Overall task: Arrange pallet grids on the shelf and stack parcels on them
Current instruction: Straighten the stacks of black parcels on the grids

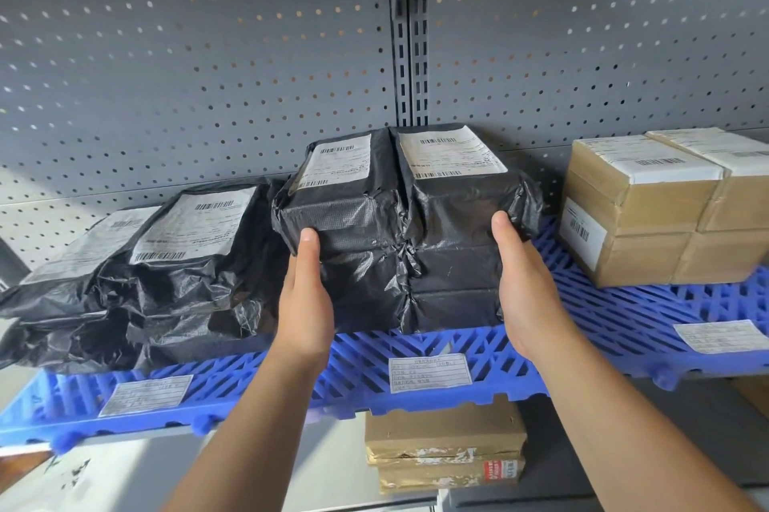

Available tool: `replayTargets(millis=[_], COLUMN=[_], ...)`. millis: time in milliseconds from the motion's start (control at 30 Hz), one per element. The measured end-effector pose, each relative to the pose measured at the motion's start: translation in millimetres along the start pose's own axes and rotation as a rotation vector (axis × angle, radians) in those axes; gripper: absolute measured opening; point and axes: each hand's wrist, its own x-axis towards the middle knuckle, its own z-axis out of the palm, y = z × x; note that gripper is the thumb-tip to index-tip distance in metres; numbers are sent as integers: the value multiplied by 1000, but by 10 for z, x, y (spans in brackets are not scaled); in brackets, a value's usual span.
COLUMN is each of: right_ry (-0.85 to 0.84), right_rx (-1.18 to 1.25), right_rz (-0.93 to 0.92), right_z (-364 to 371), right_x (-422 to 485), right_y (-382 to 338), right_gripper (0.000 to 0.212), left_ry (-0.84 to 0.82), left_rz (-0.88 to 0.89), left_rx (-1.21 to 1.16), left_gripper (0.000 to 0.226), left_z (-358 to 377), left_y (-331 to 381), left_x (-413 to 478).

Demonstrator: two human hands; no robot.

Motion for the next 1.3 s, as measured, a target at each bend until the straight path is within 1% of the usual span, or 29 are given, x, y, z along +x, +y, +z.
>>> replayTargets(millis=[67,100,167,200,267,333,400,467,500,533,600,633,667,733,800,867,967,1033,1100,1133,1167,1300], right_ry=[-11,-34,-72,-72,-51,-57,-96,-110,-116,-121,-117,-112,-107,-101,-111,-127,-146,-147,-151,-154,-158,-187], right_rx=[20,40,59,60,54,39,14,-2,5,7,-15,-21,-24,-44,-62,-70,-82,-84,-98,-103,-102,-87], right_rz=[7,5,-14,-43,-105,-129,-112,-86,-78,-69,-67,-74,-86,-95,-97,-79,-69,-82,-96,-96,-91,-80], right_z=[-26,-27,-18,-26,-50,-68,-85,-88,-85,-81,-71,-67,-64,-60,-73,-94,-134,-154,-181,-196,-214,-301], right_x=[14,8,-29,-44,-76,-116,-127,-106,-100,-98,-99,-111,-122,-140,-153,-169,-183,-211,-237,-255,-271,-357], right_y=[12,9,9,26,66,94,120,140,141,135,129,124,115,92,66,43,32,29,49,56,64,105], right_gripper=[82,80,66,59,43,30,34,44,45,43,27,27,31,40,45,47,39,47,66,72,74,71], left_ry=[-1,4,17,26,56,78,77,57,52,49,59,67,68,63,72,81,90,90,85,80,72,57], left_rz=[1,-8,-20,-16,-5,-13,-39,-36,-31,-24,-21,-34,-44,-47,-46,-55,-72,-65,-56,-48,-43,-21], left_rx=[-9,-8,-4,-1,14,7,9,40,51,57,58,61,63,64,63,74,80,80,80,77,75,69], left_gripper=[93,86,74,76,90,94,93,100,102,103,102,101,97,83,74,74,90,95,96,96,94,79], left_z=[8,16,32,34,26,16,15,35,49,64,77,83,87,91,89,95,88,83,76,71,62,35], left_y=[9,17,29,28,7,-31,-66,-71,-65,-59,-63,-61,-63,-57,-38,-11,-2,-7,-9,-14,-24,-34], left_x=[-3,-6,-26,-40,-69,-91,-106,-120,-126,-133,-133,-139,-143,-152,-151,-162,-203,-259,-334,-370,-399,-514])
